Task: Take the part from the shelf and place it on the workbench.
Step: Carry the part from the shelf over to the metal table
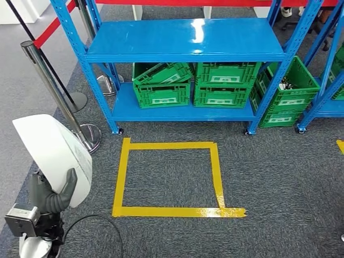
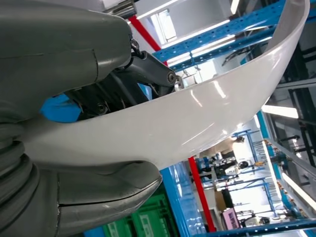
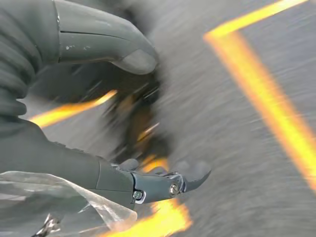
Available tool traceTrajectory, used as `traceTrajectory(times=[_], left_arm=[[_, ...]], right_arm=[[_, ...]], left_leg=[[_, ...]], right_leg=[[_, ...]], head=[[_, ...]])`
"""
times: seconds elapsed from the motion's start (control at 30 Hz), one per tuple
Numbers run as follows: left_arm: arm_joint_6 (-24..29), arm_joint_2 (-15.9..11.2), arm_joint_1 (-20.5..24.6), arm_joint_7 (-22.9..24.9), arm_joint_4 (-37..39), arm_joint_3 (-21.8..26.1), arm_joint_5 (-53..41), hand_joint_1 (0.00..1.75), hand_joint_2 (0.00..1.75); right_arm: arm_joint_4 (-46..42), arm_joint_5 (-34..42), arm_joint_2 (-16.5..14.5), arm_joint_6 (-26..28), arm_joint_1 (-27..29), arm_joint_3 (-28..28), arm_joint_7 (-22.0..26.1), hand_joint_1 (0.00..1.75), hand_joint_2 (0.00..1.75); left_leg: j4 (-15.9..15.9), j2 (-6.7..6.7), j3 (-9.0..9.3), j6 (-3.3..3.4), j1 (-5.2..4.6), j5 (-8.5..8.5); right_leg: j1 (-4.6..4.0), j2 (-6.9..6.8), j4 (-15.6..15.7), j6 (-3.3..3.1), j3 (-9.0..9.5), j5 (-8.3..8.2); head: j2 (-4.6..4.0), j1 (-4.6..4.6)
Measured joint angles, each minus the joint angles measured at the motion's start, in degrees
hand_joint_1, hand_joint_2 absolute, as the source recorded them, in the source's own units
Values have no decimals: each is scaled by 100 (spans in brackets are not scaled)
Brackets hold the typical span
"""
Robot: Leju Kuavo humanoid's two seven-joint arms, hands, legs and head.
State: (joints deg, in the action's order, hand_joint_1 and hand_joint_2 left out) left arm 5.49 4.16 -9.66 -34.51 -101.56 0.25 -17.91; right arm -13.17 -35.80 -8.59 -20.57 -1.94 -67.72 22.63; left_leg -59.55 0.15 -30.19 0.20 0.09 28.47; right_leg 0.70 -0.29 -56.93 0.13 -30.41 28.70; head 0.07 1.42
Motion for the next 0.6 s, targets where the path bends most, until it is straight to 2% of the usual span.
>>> traceTrajectory(times=[0.03, 0.1, 0.17, 0.23, 0.3, 0.33, 0.37, 0.4, 0.43, 0.5, 0.53, 0.6], left_arm=[[-14, 2, 1, 19, -3, 5, 32, 175, 175], [-33, 5, -1, 35, -10, 17, 68, 175, 175], [-49, 10, -2, 37, -15, 27, 77, 175, 175], [-80, 17, -6, 47, -16, 34, 124, 175, 175], [-196, 33, -8, 92, -14, 64, 345, 175, 175], [-284, 53, -8, 128, -6, 105, 541, 175, 175], [-365, 77, -4, 166, 7, 159, 725, 175, 175], [-431, 103, 4, 206, 28, 216, 848, 175, 175], [-471, 122, 18, 239, 58, 265, 878, 175, 175], [-496, 138, 72, 290, 132, 302, 650, 175, 175], [-479, 141, 105, 306, 174, 302, 502, 175, 175], [-401, 151, 148, 326, 245, 284, 292, 175, 175]], right_arm=[[-3, 164, 1, -118, -24, -119, 78, 0, 175], [-14, 289, 4, -216, -52, -294, 120, 0, 175], [-29, 315, 25, -238, -57, -422, 118, 0, 175], [-43, 327, 50, -250, -63, -511, 128, 0, 175], [-56, 304, 58, -252, -63, -562, 201, 0, 175], [-69, 231, 63, -207, -61, -572, 257, 0, 175], [-89, 103, 69, -108, -60, -570, 301, 0, 175], [-110, -91, 78, 62, -60, -547, 306, 0, 175], [-129, -328, 87, 290, -60, -501, 262, 0, 175], [-140, -842, 98, 774, -62, -323, -5, 0, 175], [-132, -1036, 98, 943, -60, -219, -184, 0, 175], [-106, -1215, 90, 1113, -48, -80, -508, 0, 175]], left_leg=[[187, -1, 95, 32, -16, -6], [276, 1, 96, 65, -32, -7], [341, 13, 76, 113, -6, -54], [376, 28, 34, 165, 16, -114], [355, 36, -39, 191, 9, -151], [339, 39, -77, 192, 5, -167], [317, 42, -113, 189, 4, -180], [290, 43, -144, 184, 5, -187], [258, 43, -169, 177, 8, -190], [177, 32, -226, 138, 0, -189], [144, 25, -257, 107, -10, -195], [113, 14, -300, 34, -24, -227]], right_leg=[[-1, 0, -3, 30, -18, -20], [-1, -8, -5, 103, -56, -62], [-3, -5, -88, 161, -134, 27], [-2, 13, -544, 197, -346, 342], [0, 19, -1296, 224, -653, 700], [1, 19, -1565, 237, -759, 786], [2, 18, -1652, 246, -776, 774], [5, 17, -1519, 252, -682, 661], [10, 15, -1179, 254, -481, 474], [16, 23, -416, 239, -69, 238], [15, 30, -184, 215, 45, 195], [-3, 48, -96, 141, 65, 185]], head=[[0, 1], [0, 8], [0, 2], [0, -10], [0, -15], [0, -13], [0, -14], [0, -14], [0, -13], [0, -16], [0, -16], [0, -17]])
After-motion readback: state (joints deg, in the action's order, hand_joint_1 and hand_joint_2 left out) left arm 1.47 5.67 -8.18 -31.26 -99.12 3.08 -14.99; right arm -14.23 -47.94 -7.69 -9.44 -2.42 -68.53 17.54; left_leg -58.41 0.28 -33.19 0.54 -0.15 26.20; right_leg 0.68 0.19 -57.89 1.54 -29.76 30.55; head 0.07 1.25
